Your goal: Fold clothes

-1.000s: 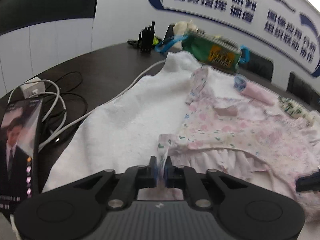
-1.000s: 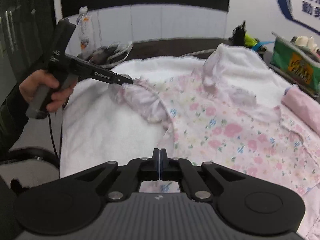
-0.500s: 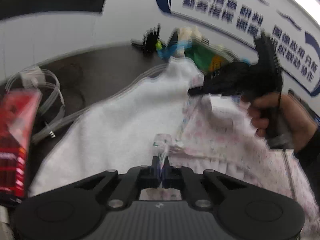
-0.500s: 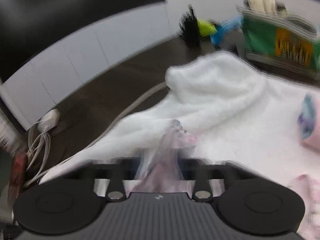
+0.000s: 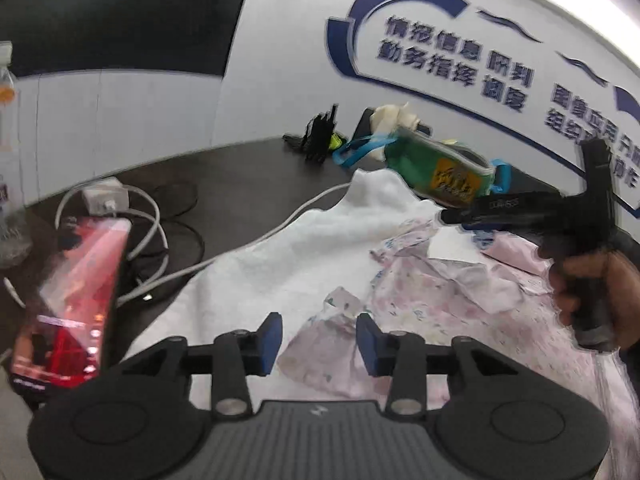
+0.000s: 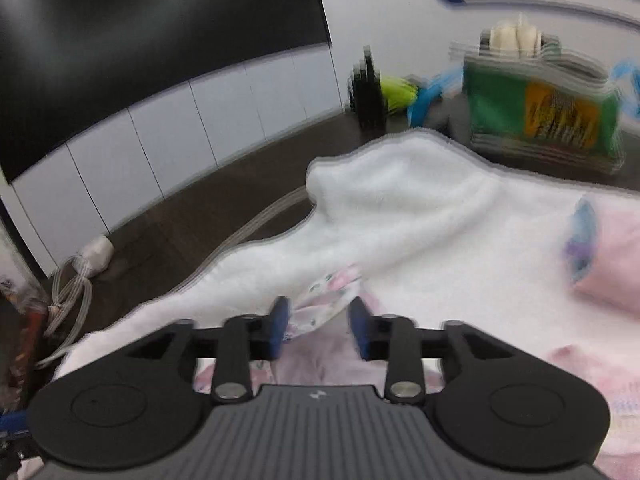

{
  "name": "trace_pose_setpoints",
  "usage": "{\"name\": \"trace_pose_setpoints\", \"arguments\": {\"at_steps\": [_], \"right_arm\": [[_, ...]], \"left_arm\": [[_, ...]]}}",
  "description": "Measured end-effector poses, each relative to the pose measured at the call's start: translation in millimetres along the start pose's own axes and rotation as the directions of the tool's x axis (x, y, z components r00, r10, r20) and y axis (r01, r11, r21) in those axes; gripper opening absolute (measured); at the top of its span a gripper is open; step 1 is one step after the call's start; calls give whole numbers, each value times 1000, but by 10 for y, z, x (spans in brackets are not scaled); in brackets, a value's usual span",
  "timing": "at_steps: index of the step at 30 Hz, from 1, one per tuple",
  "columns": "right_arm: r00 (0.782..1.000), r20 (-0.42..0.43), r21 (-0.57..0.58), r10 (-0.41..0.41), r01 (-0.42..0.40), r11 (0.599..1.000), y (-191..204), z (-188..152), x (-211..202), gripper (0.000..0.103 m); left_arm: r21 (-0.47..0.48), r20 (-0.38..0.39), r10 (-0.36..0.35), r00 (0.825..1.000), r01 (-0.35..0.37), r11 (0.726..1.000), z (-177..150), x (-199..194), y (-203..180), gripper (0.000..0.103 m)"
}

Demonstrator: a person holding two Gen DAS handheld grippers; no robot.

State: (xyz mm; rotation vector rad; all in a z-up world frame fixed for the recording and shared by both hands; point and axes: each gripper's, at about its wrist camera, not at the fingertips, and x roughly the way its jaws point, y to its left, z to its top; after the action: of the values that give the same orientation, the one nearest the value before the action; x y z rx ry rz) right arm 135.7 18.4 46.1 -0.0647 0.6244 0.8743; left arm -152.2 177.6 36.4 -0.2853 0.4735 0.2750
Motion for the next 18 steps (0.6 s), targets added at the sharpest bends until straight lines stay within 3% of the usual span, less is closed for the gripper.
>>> {"name": "trace_pose_setpoints", "arguments": {"at_steps": [2, 3, 6, 7, 8, 12, 16, 18], "right_arm": [[999, 48, -67, 4, -1, 998, 17, -34, -385, 42], [999, 41, -103, 29, -24, 994, 82, -114, -563, 42], [996, -15, -201, 91, -92, 975, 303, -406, -980, 38], [993, -51, -226, 104, -113, 968, 391, -529, -1056, 32], [990, -87, -250, 115, -134, 959, 478, -657, -1128, 27], [971, -183, -348, 155, -211, 914, 795, -1152, -1205, 24], [985, -169, -425, 47, -116, 898, 868, -1329, -1023, 24], [985, -159, -389, 65, -123, 913, 779, -1306, -993, 21]], "left_arm": [[16, -55, -77, 996, 78, 997, -7, -40, 10, 37], [-13, -98, -142, 985, 141, 990, 0, -25, 30, 37], [-150, -193, -325, 926, 299, 942, -13, 128, 25, 36], [-169, -215, -335, 917, 302, 938, -17, 201, -10, 31], [-166, -222, -317, 922, 285, 944, -20, 247, -47, 26], [-174, -237, -260, 936, 223, 959, -25, 395, -131, 26], [-215, -221, -226, 949, 178, 960, -16, 416, -64, 26], [-218, -214, -208, 954, 161, 963, -17, 395, -43, 26]]}}
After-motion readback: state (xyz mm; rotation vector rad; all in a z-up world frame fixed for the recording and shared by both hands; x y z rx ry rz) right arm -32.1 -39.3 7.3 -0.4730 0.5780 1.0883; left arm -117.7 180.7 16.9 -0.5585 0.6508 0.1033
